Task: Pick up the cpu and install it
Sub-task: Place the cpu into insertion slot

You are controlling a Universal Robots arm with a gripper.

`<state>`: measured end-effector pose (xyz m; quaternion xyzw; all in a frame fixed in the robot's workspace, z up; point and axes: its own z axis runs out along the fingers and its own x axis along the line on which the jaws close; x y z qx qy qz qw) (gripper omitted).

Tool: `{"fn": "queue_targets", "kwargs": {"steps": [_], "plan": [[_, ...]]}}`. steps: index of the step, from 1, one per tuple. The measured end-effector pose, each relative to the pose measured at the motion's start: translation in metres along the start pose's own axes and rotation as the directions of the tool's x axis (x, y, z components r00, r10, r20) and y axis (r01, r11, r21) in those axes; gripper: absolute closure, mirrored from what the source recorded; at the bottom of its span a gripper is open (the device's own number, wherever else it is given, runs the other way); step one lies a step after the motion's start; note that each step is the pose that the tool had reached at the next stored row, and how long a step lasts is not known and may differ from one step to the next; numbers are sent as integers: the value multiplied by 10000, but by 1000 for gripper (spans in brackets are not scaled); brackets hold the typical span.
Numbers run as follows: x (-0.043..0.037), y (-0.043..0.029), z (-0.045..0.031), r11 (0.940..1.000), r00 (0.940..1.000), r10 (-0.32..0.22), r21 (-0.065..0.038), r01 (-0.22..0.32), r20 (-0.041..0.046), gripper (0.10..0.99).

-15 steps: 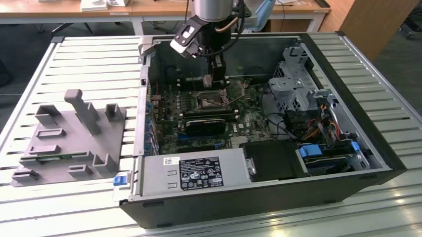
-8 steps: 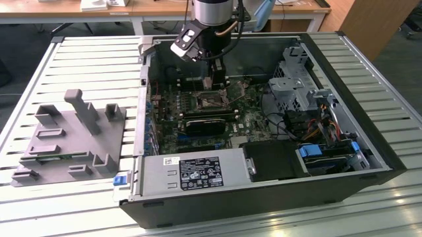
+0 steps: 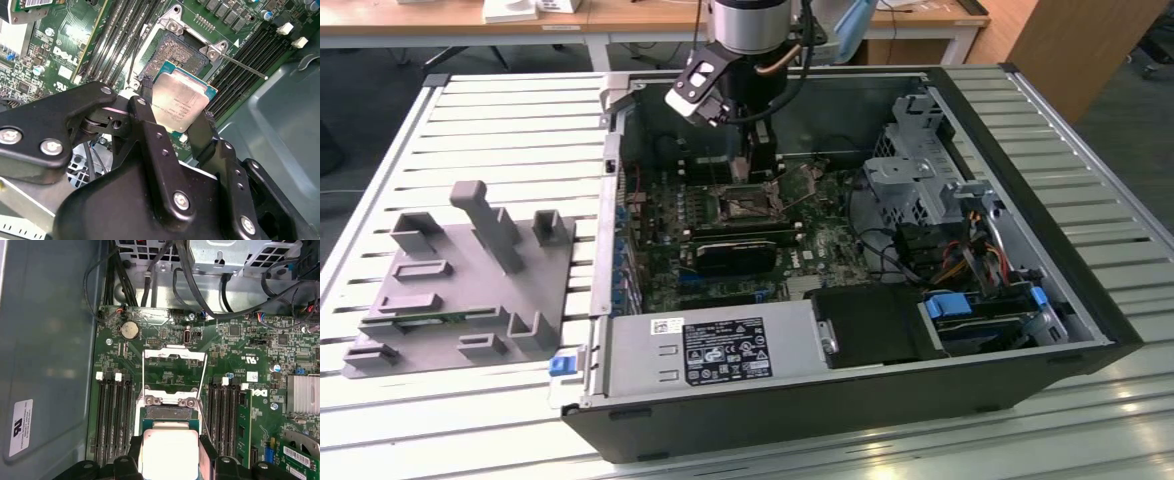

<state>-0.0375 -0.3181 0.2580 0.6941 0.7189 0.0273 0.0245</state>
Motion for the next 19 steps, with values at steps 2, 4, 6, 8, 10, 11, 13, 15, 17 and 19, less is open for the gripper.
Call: {"fn": "queue_targets", "kwargs": {"steps": [2,4,6,8,10,11,13,15,17,19], "plan": [[0,0,7,10000,10000,0,-1,0,-2,557],[0,-1,17,10000,10000,0,-1,0,-1,557],[-1,-3,37,10000,10000,0,0,0,-1,557],[-1,-5,68,10000,10000,0,1,0,0,557],[-1,-8,103,10000,10000,-1,-1,1,-1,557],[-1,-9,121,10000,10000,0,-1,0,-2,557],[-1,-11,149,10000,10000,0,0,0,-2,557],[-3,-16,169,10000,10000,5,0,-5,-1,557],[-5,-24,184,10000,10000,10,-1,-10,0,557],[-6,-30,204,10000,10000,12,-1,-12,0,557]]}}
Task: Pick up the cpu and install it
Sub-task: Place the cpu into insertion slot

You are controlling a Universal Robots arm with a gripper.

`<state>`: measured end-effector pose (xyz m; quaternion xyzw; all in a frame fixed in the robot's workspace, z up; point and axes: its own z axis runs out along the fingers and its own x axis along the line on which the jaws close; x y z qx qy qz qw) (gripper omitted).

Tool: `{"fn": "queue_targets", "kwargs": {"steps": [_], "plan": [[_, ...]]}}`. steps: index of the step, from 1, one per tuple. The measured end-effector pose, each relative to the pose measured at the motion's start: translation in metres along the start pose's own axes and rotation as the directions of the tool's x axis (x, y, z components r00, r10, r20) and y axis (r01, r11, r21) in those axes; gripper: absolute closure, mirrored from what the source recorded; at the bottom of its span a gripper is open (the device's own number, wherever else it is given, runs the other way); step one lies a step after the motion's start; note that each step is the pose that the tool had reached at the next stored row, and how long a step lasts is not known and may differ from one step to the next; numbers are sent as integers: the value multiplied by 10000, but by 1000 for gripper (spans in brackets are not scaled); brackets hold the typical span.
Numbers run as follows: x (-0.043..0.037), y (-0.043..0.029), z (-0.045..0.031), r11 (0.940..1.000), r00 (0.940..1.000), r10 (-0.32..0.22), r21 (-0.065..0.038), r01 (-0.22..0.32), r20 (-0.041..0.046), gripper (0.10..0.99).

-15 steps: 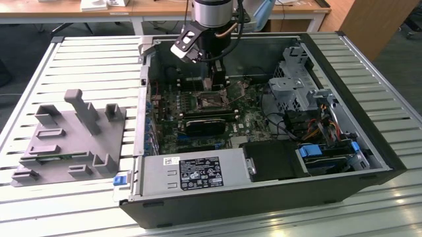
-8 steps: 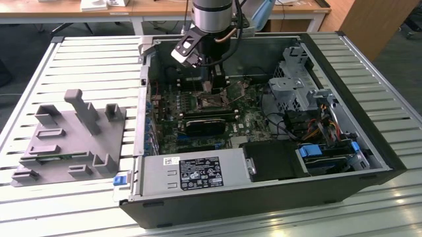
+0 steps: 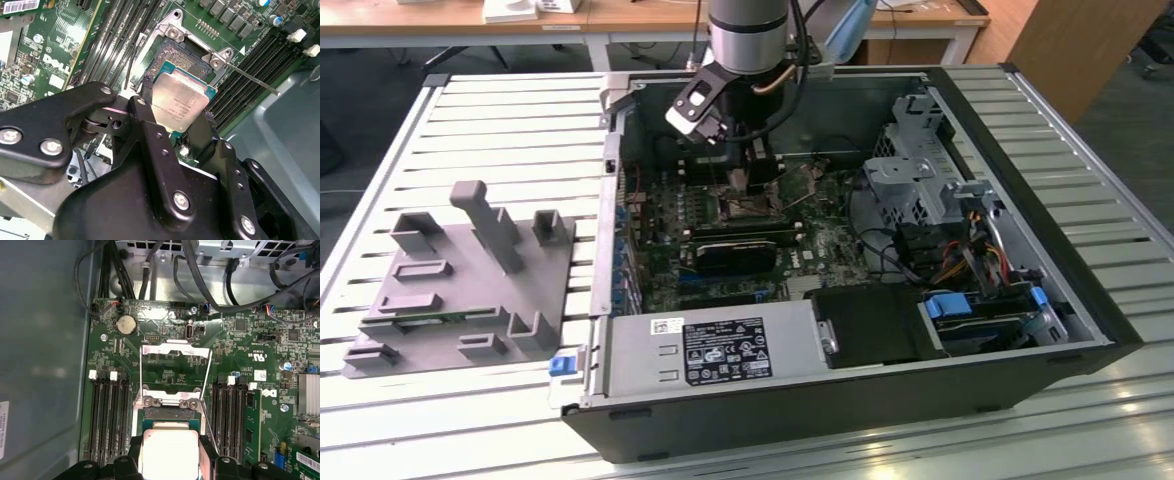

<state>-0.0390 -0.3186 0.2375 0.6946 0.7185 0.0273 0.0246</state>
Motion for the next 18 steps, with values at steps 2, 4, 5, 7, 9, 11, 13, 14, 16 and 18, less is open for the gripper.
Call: {"fn": "queue_targets", "kwargs": {"steps": [2,4,5,7,9,11,13,14,16,18], "plan": [[0,-6,21,10000,10000,4,0,-4,1,557],[-2,-9,41,10000,10000,5,0,-5,0,557],[-3,-10,52,10000,10000,6,0,-6,0,557],[-7,-13,74,10000,10000,12,0,-12,0,557],[-11,-17,89,10000,10000,29,1,-29,2,557],[-14,-19,107,10000,10000,42,1,-42,4,557],[-18,-21,126,10000,10000,56,1,-56,4,557],[-19,-22,135,10000,10000,68,0,-68,4,557],[-19,-23,155,10000,10000,97,0,-97,7,557],[-19,-25,176,9999,9999,123,-1,-123,8,557]]}}
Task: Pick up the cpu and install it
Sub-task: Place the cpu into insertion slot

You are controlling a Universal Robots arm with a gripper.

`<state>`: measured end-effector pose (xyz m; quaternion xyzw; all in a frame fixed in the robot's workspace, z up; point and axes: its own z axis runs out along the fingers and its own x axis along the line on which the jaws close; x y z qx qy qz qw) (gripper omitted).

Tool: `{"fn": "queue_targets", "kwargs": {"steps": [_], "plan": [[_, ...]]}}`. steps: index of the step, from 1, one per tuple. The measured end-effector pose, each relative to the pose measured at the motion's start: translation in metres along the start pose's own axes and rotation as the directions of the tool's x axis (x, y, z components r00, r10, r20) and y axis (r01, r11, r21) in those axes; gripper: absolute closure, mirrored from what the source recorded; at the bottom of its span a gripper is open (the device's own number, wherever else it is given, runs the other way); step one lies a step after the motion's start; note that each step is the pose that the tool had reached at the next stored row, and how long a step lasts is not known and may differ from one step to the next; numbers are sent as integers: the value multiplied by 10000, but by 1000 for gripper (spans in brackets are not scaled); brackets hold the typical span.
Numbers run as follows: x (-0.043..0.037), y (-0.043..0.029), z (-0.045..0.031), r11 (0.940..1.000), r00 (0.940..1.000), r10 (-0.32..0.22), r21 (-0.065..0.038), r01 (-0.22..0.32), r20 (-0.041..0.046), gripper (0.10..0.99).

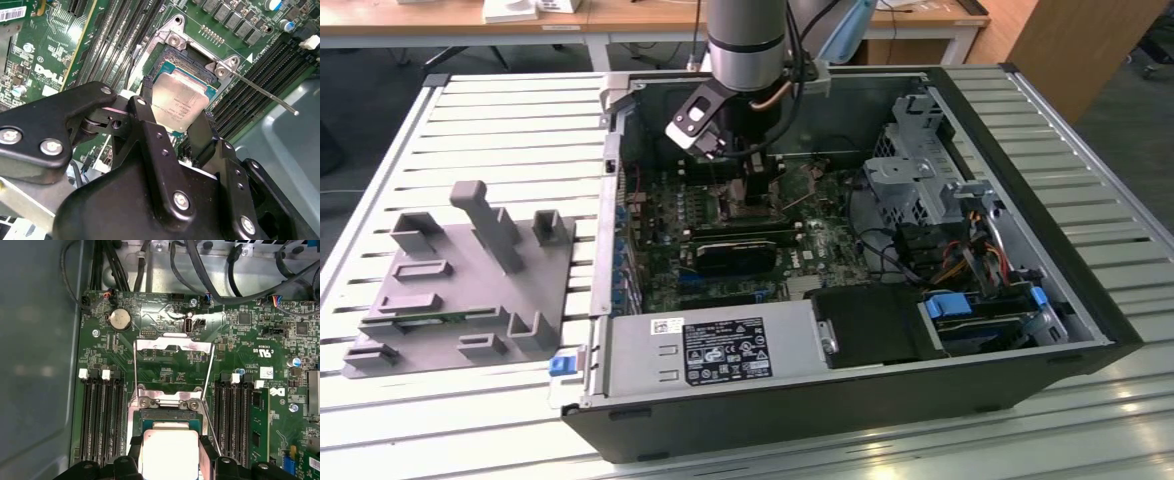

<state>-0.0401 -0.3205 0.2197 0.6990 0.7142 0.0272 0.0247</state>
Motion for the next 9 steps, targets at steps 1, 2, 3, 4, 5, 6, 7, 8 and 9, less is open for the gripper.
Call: {"fn": "queue_targets", "kwargs": {"steps": [1,2,3,4,5,6,7,8,9], "plan": [[0,-1,7,10000,10000,7,0,-7,1,557],[0,-1,13,10000,10000,9,0,-9,1,557],[0,-1,17,10000,10000,11,1,-11,2,557],[0,-2,18,10000,10000,11,2,-11,3,557],[-1,-2,19,10000,10000,11,2,-11,4,557],[0,-2,20,10000,10000,11,1,-11,3,557],[0,-2,21,10000,10000,12,1,-12,2,557],[0,-2,21,10000,10000,12,0,-12,2,557],[0,-2,22,10000,10000,11,1,-11,2,557]]}}
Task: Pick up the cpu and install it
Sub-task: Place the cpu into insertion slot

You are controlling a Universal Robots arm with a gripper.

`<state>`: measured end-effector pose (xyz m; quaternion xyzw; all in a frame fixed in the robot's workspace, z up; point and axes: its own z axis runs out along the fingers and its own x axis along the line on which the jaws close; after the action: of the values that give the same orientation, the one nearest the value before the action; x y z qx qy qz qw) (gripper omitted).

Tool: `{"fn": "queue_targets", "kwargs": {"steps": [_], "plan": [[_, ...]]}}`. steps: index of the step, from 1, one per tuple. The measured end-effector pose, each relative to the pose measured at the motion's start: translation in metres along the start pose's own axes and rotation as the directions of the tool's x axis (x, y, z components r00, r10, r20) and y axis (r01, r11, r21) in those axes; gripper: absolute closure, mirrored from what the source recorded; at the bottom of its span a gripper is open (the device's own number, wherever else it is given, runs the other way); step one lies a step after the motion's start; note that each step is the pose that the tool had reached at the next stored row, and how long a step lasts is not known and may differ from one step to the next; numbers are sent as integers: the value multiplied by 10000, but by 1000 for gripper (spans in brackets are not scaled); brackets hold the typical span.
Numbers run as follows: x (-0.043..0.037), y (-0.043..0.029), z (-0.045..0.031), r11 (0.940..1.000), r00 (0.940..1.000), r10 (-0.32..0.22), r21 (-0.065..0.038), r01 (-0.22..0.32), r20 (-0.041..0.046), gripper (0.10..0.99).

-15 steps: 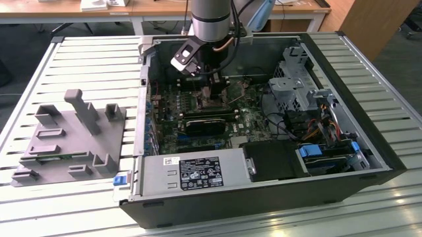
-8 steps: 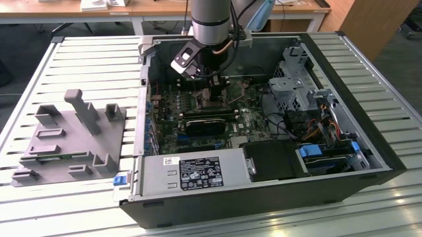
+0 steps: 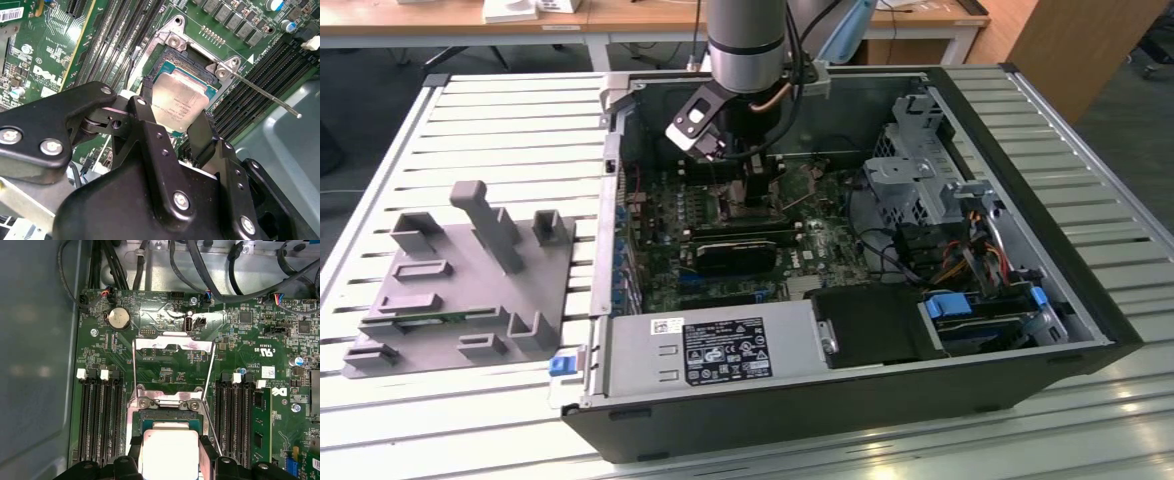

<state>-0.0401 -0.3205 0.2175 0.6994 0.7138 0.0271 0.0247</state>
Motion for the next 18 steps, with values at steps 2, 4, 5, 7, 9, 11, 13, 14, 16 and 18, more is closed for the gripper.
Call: {"fn": "queue_targets", "kwargs": {"steps": [2,4,5,7,9,11,13,14,16,18], "plan": [[1,0,4,10000,10000,0,-1,0,9,557],[0,-1,12,10000,10000,5,0,-5,14,557],[0,-1,18,10000,10000,20,1,-20,17,557],[0,-2,31,10000,10000,59,0,-59,19,557],[0,-4,46,10000,10000,71,0,-71,20,557],[0,-5,66,10000,10000,77,0,-77,20,557],[0,-6,85,10000,10000,78,0,-78,20,557],[0,-7,95,10000,10000,78,0,-78,20,557],[0,-8,114,10000,10000,78,0,-78,20,557],[0,-10,130,10000,10000,78,0,-78,21,557]]}}
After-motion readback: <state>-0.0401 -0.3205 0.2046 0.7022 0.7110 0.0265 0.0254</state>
